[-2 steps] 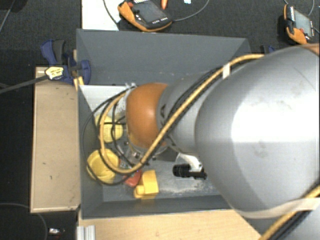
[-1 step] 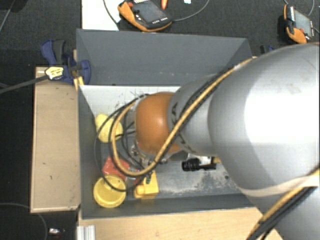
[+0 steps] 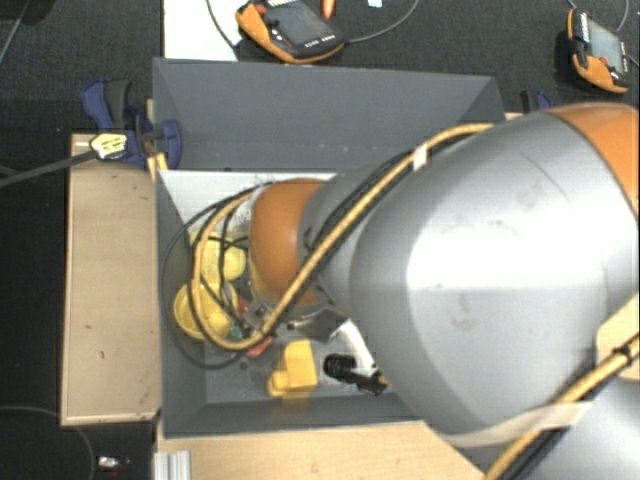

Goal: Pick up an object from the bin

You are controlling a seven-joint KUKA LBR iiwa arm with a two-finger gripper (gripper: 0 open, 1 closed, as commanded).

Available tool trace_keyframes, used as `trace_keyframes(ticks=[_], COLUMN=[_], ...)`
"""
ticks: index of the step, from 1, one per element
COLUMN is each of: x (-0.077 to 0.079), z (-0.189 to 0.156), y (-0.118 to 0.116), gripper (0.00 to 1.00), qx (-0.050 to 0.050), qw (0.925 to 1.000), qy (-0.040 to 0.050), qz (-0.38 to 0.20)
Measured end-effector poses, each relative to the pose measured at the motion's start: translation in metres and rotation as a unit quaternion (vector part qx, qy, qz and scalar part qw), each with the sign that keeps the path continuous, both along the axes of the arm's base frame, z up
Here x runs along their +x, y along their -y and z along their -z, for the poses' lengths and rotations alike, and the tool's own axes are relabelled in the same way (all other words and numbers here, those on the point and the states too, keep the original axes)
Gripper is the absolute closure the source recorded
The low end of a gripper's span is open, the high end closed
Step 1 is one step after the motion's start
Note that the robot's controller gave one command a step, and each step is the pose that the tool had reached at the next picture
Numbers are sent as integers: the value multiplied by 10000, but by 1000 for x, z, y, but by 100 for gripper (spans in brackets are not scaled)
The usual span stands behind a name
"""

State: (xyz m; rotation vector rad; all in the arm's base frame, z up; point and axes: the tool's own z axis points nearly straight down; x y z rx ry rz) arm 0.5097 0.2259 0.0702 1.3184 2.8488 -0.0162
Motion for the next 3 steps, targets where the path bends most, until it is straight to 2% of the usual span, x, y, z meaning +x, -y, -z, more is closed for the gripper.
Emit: trace_keyframes(ticks=[2,3], x=[0,-3], z=[-2,-33], y=[0,2], gripper=[100,100], qx=[-2,-28], qw=[10000,10000], qy=[3,-55], qz=[-6,-26])
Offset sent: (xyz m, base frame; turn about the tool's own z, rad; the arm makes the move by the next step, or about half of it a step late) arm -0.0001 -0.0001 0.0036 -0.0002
